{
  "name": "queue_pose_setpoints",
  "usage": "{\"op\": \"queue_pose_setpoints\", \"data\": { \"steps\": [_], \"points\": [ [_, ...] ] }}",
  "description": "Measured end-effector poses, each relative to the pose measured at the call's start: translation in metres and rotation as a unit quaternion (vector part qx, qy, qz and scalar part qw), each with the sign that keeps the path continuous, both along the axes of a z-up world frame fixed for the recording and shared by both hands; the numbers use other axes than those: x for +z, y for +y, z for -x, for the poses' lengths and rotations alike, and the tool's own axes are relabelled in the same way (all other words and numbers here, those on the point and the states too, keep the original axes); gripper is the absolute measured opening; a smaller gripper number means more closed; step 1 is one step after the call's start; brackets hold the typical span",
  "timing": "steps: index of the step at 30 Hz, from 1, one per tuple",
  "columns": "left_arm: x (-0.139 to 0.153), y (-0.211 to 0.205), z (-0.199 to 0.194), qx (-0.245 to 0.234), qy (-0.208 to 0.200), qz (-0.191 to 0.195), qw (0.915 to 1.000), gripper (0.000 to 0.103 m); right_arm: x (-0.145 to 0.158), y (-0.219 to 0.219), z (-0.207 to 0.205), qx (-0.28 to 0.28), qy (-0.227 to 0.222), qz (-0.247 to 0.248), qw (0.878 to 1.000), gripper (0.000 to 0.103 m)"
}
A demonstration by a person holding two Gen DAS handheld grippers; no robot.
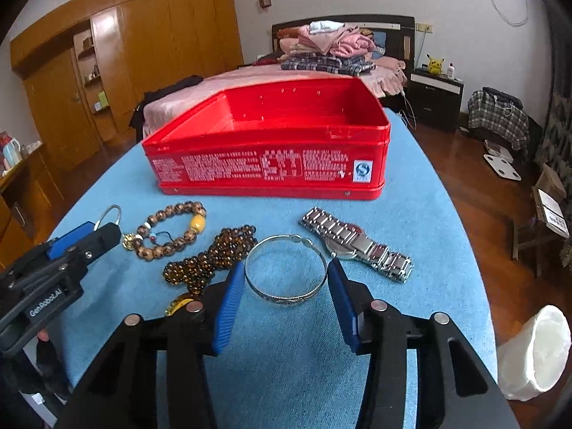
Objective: Organize jewelry
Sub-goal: 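Grasp the thin silver ring with the left tool while the right tool grasps the silver bangle, then carry both pieces into the red tin and open both tools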
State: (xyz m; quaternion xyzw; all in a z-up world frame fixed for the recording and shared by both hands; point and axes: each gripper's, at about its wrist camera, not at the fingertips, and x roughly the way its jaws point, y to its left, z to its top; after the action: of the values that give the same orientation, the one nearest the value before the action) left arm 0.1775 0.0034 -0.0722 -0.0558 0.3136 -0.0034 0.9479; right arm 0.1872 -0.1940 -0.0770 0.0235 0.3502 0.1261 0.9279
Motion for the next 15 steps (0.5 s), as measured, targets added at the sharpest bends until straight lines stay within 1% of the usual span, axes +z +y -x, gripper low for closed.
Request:
{"op": "queue_pose_setpoints", "data": {
  "steps": [7,15],
  "points": [
    [0.014,-0.007,-0.01,-0.003,-0.018,0.004,0.9998,0.048,0.025,-0.004,-0.005,-0.009,-0.036,-0.009,0.999,0.048],
    [0.042,-0.013,-0.038,-0.006,-0.048,0.008,0.9988,0.048,0.055,-0.005,-0.032,-0.015,-0.069,-0.012,0.997,0.048]
  ]
}}
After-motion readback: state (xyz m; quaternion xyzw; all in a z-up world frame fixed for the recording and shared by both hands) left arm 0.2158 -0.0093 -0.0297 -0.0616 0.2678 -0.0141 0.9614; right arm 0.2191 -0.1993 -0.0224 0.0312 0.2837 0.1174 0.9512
